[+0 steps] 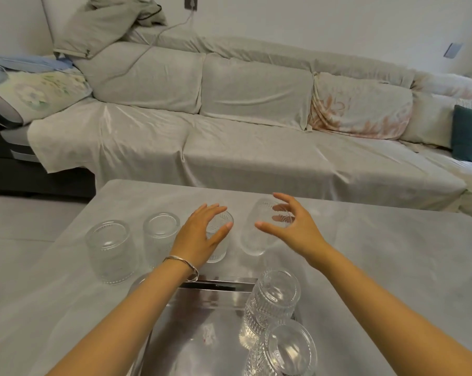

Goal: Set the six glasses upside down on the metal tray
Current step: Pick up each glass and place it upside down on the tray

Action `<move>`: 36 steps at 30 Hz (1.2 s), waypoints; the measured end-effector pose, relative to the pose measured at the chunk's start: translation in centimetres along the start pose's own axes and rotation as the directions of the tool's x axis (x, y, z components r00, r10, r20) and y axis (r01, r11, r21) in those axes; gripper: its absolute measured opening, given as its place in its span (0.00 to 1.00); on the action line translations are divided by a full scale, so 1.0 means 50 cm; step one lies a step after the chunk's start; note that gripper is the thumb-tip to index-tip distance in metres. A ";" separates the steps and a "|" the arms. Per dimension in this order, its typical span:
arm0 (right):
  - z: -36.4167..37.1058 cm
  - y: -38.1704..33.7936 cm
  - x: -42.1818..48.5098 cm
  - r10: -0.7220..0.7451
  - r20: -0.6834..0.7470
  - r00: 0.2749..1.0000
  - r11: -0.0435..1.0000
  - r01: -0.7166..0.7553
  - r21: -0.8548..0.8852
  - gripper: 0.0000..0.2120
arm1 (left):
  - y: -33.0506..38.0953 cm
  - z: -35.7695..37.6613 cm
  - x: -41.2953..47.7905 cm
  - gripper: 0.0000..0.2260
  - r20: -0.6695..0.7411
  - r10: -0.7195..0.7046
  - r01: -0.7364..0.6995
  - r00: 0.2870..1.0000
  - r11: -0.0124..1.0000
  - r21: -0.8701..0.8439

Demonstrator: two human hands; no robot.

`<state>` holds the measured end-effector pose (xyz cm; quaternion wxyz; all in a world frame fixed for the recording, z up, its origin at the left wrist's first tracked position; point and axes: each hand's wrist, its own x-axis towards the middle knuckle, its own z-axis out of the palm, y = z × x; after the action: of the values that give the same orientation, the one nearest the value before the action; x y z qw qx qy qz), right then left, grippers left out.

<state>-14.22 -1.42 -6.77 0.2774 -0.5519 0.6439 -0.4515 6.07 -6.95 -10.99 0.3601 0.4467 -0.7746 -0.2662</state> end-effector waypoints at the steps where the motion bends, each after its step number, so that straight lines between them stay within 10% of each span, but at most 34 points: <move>1: -0.012 -0.022 -0.009 0.006 -0.017 1.000 0.998 -0.005 0.064 0.38 | 0.014 -0.007 -0.008 0.22 -0.017 0.000 -0.001 1.000 0.998 -0.069; 8: -0.034 -0.147 -0.103 0.025 0.098 0.995 0.821 -0.077 0.566 0.32 | 0.155 -0.048 -0.082 0.27 0.170 -0.148 0.225 0.974 0.711 -0.667; 14: 0.000 -0.177 -0.179 -0.063 0.217 0.974 0.739 -0.101 0.666 0.29 | 0.193 -0.092 -0.140 0.25 0.129 -0.218 0.225 0.967 0.504 -0.834; 23: 0.026 -0.179 -0.224 -0.079 0.367 0.927 0.979 0.003 0.205 0.26 | 0.186 -0.172 -0.170 0.26 0.066 -0.136 0.138 0.988 0.631 -0.763; 36: 0.025 -0.017 -0.202 0.039 0.333 0.942 0.908 0.105 -0.405 0.24 | 0.010 -0.028 -0.213 0.28 0.152 -0.108 0.175 0.982 0.817 -0.549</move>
<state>-10.36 7.97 -8.02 0.2505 -0.6777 0.6593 -0.2082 10.56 2.59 -13.19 0.4095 0.3619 -0.6463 -0.5325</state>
